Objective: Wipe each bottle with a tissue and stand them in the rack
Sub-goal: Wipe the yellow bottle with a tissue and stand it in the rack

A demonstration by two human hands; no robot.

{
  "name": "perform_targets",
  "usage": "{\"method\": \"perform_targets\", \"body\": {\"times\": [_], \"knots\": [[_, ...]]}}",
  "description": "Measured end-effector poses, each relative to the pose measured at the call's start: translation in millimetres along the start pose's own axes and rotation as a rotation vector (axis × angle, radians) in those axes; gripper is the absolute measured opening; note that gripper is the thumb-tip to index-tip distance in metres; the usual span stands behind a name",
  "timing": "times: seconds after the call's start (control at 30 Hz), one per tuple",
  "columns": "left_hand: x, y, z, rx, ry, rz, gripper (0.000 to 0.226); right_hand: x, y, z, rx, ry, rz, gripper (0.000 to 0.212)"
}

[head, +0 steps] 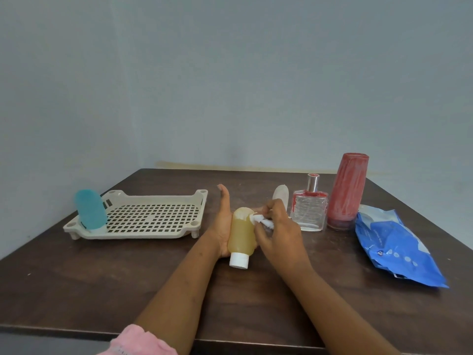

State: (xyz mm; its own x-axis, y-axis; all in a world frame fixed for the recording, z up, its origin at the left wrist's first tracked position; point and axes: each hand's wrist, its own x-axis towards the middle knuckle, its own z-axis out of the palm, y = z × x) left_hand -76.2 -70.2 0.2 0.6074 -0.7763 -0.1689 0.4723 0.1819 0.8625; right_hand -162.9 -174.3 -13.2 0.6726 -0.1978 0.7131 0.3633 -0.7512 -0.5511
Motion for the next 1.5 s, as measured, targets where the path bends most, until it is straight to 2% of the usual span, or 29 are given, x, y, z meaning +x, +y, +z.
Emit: {"method": "perform_targets", "body": {"times": [0.23,0.43,0.6,0.73,0.83,0.97,1.23,1.4,1.5], "knots": [[-1.5,1.3,1.1,0.019,0.04,-0.034,0.12,-0.2,-1.0,1.6,-0.012,-0.059,-0.032,0.041],[1.2,0.3,-1.6,0.054,0.091,-0.042,0.119,4.2,-0.1,-1.6,-0.008,0.002,0.031,0.034],[4.0,-0.8,-6.5,0.059,0.083,-0.042,0.127,2.4,0.5,1.2,0.04,-0.039,-0.025,0.04],[-2.5,1.4,-0.1,0.109,0.042,-0.035,0.115,3.8,1.0,-2.1,0.057,0.001,-0.041,0.036],[-5.7,2.6,4.3,0.121,-0.004,-0.045,0.112,7.8,2.3,-0.5,0.028,0.027,-0.014,0.044],[-2.9,1.8,1.5,0.093,0.017,-0.06,0.112,6.9,-0.7,0.0,0.048,-0.032,-0.025,0.05],[-7.4,3.8,7.0,0.13,-0.027,-0.07,0.109,9.3,1.0,-2.7,0.019,-0.016,0.033,0.038],[-6.2,3.9,4.4,0.145,0.006,-0.078,0.108,6.5,-3.3,-3.4,0.079,-0.096,0.008,0.04],[-6.2,3.8,5.5,0.15,-0.004,-0.084,0.107,6.3,-2.9,-5.0,0.084,-0.093,0.027,0.033]]}}
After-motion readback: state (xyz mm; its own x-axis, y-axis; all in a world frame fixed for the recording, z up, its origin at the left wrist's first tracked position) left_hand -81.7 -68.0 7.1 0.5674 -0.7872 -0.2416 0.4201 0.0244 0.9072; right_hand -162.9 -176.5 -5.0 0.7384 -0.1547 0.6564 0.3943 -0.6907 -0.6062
